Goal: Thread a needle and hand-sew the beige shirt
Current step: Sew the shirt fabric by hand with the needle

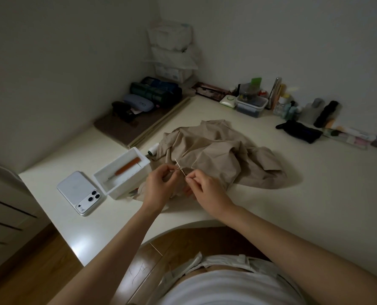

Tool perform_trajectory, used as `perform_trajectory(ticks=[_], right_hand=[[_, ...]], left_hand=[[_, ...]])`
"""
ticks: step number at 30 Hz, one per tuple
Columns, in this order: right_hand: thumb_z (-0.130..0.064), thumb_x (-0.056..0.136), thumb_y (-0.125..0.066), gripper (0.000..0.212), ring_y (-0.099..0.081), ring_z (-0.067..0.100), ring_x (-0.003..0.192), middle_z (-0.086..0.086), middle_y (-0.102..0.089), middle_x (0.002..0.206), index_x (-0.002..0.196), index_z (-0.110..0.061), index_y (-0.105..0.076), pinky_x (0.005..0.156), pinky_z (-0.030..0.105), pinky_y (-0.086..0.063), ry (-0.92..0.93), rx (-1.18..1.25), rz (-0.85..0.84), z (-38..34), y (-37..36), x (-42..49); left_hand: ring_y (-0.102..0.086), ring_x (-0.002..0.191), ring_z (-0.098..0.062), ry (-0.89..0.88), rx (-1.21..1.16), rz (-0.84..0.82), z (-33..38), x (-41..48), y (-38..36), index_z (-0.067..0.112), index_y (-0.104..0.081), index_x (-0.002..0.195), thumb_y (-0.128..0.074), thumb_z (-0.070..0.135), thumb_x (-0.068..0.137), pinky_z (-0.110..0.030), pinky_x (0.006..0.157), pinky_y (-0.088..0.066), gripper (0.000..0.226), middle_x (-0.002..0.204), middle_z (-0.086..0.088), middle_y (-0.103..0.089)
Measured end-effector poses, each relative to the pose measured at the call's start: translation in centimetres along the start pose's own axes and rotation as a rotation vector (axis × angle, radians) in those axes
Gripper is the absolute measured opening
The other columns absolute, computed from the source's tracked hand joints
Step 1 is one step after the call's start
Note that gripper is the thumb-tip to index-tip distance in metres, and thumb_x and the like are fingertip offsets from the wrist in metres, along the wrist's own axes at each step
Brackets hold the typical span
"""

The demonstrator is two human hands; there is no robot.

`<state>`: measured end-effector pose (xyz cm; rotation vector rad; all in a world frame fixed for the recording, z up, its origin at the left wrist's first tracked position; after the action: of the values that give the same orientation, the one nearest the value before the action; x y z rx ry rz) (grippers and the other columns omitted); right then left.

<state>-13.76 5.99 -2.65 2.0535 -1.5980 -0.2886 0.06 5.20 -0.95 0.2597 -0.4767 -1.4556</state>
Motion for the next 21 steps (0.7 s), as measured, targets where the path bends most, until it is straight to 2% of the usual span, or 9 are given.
perform_trajectory(ticks=[3, 6, 10, 13, 15, 17, 19, 21], right_hand=[[-0.023, 0.099, -0.046, 0.010, -0.064, 0.008, 0.074, -0.004, -0.064, 0.080, 0.091, -0.022, -0.052, 0.067, 0.030, -0.056, 0.001, 0.022, 0.051, -0.2, 0.5, 0.2], [-0.022, 0.099, -0.047, 0.011, -0.062, 0.007, 0.071, -0.006, -0.060, 0.077, 0.088, -0.022, -0.050, 0.064, 0.026, -0.055, 0.004, 0.005, 0.094, -0.2, 0.8, 0.3], [-0.026, 0.098, -0.048, 0.014, -0.063, 0.010, 0.066, -0.004, -0.061, 0.073, 0.086, -0.020, -0.052, 0.062, 0.033, -0.056, -0.036, 0.021, 0.076, 0.1, 0.9, 0.2], [-0.032, 0.097, -0.048, 0.013, -0.061, 0.007, 0.075, -0.006, -0.061, 0.082, 0.096, -0.020, -0.051, 0.067, 0.030, -0.055, -0.052, -0.008, 0.080, 0.1, 1.3, 0.1], [-0.037, 0.097, -0.046, 0.023, -0.057, 0.007, 0.085, -0.007, -0.056, 0.094, 0.107, -0.017, -0.051, 0.072, 0.022, -0.050, -0.073, -0.055, 0.103, 0.2, 1.7, 0.1], [-0.038, 0.098, -0.042, 0.030, -0.052, 0.009, 0.093, -0.006, -0.050, 0.101, 0.112, -0.014, -0.056, 0.079, 0.022, -0.046, -0.093, -0.102, 0.092, 0.3, 2.0, 0.4], [-0.036, 0.099, -0.042, 0.032, -0.051, 0.011, 0.093, -0.004, -0.049, 0.099, 0.108, -0.011, -0.061, 0.080, 0.023, -0.043, -0.121, -0.093, 0.048, 0.5, 1.8, 0.7], [-0.033, 0.098, -0.046, 0.028, -0.053, 0.010, 0.088, -0.002, -0.053, 0.095, 0.103, -0.012, -0.064, 0.076, 0.018, -0.042, -0.153, 0.001, 0.016, 0.6, 1.4, 0.8]], left_hand=[[-0.060, 0.069, -0.003, -0.028, -0.023, -0.052, 0.5, -0.4, -0.4, 0.017, -0.066, 0.088, -0.060, 0.015, 0.092, -0.014, 0.060, -0.049, 0.007, 0.079, 0.003, -0.065], [-0.065, 0.072, -0.014, -0.028, -0.101, -0.117, 0.7, -0.8, -0.8, 0.017, -0.068, 0.088, -0.060, 0.015, 0.092, -0.031, 0.064, -0.053, 0.009, 0.080, -0.002, -0.068], [-0.065, 0.073, -0.018, -0.058, -0.090, -0.147, 0.9, -0.9, -0.9, 0.017, -0.069, 0.088, -0.060, 0.017, 0.091, -0.039, 0.067, -0.054, 0.009, 0.080, -0.002, -0.069], [-0.062, 0.066, -0.022, -0.061, -0.064, -0.142, 0.7, -1.0, -0.9, 0.020, -0.068, 0.088, -0.060, 0.018, 0.092, -0.041, 0.059, -0.051, 0.009, 0.077, -0.004, -0.067], [-0.056, 0.059, -0.025, -0.060, -0.044, -0.132, 0.6, -1.0, -0.9, 0.021, -0.067, 0.087, -0.060, 0.017, 0.091, -0.038, 0.052, -0.044, 0.009, 0.073, -0.007, -0.065], [-0.052, 0.055, -0.018, -0.062, -0.022, -0.132, 0.4, -1.1, -1.1, 0.019, -0.067, 0.087, -0.060, 0.015, 0.091, -0.028, 0.050, -0.041, 0.008, 0.069, -0.004, -0.063], [-0.050, 0.054, -0.006, -0.072, -0.008, -0.142, 0.3, -1.1, -1.2, 0.015, -0.068, 0.089, -0.061, 0.014, 0.091, -0.014, 0.049, -0.037, 0.007, 0.068, 0.002, -0.061], [-0.048, 0.054, -0.004, -0.082, 0.002, -0.159, 0.0, -1.1, -1.4, 0.011, -0.069, 0.091, -0.061, 0.014, 0.091, -0.015, 0.050, -0.036, 0.008, 0.068, 0.000, -0.062]])
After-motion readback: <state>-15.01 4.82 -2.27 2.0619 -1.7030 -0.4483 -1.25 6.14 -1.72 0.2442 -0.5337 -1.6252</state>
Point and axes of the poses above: each hand's wrist, its own x-axis towards the middle knuckle, its own y-axis out of the back of the hand, z = x × y, the point moved 5 cm from there along x, towards the middle knuckle
